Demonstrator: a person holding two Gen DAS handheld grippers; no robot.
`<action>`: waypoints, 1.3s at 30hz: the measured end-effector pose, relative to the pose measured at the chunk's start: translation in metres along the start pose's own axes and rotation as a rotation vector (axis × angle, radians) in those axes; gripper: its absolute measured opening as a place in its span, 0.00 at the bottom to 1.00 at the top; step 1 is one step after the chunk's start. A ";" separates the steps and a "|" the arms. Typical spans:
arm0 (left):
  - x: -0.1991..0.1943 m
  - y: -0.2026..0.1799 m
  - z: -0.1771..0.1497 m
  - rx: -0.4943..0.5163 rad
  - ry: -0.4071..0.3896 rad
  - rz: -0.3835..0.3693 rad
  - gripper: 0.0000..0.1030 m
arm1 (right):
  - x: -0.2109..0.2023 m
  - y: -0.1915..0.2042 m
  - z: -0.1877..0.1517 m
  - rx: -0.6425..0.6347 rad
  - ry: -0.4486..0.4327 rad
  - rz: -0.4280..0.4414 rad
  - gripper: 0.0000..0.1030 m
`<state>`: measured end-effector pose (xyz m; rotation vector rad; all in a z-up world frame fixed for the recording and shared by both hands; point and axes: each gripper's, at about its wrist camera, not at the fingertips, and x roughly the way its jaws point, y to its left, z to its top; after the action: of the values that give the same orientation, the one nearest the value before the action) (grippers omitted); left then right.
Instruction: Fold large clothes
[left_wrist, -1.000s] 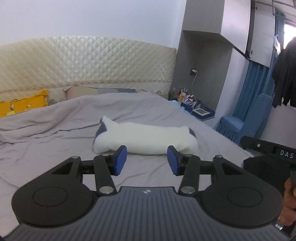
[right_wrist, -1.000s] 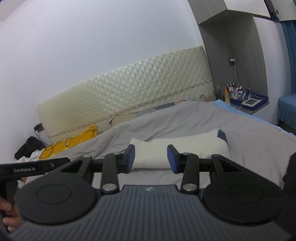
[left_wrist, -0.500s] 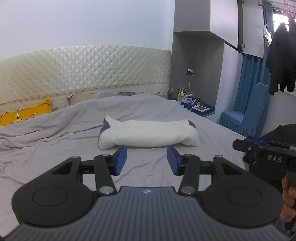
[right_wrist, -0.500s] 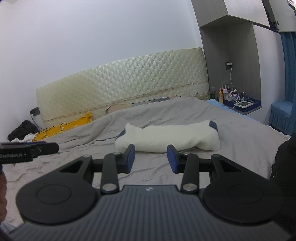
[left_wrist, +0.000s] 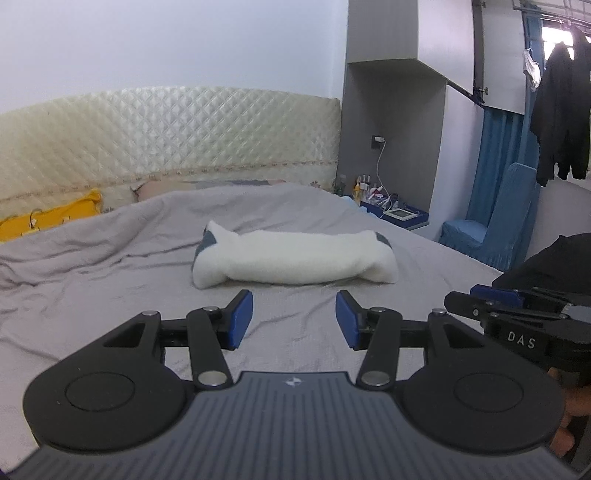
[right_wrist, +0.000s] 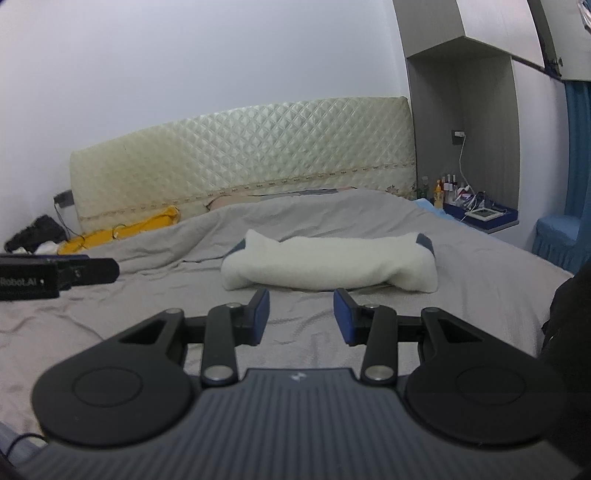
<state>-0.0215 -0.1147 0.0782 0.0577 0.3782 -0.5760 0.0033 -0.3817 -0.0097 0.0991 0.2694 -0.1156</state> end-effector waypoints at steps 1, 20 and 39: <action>0.003 0.002 -0.003 -0.005 0.003 0.000 0.56 | 0.001 0.001 -0.001 -0.005 0.003 0.000 0.41; 0.042 0.028 -0.039 -0.065 0.046 0.038 0.98 | 0.019 0.003 -0.022 -0.039 0.019 -0.067 0.62; 0.041 0.033 -0.042 -0.100 0.040 0.074 1.00 | 0.023 0.000 -0.023 -0.020 0.030 -0.101 1.00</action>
<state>0.0139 -0.1012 0.0226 -0.0129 0.4412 -0.4827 0.0194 -0.3811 -0.0383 0.0670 0.3052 -0.2117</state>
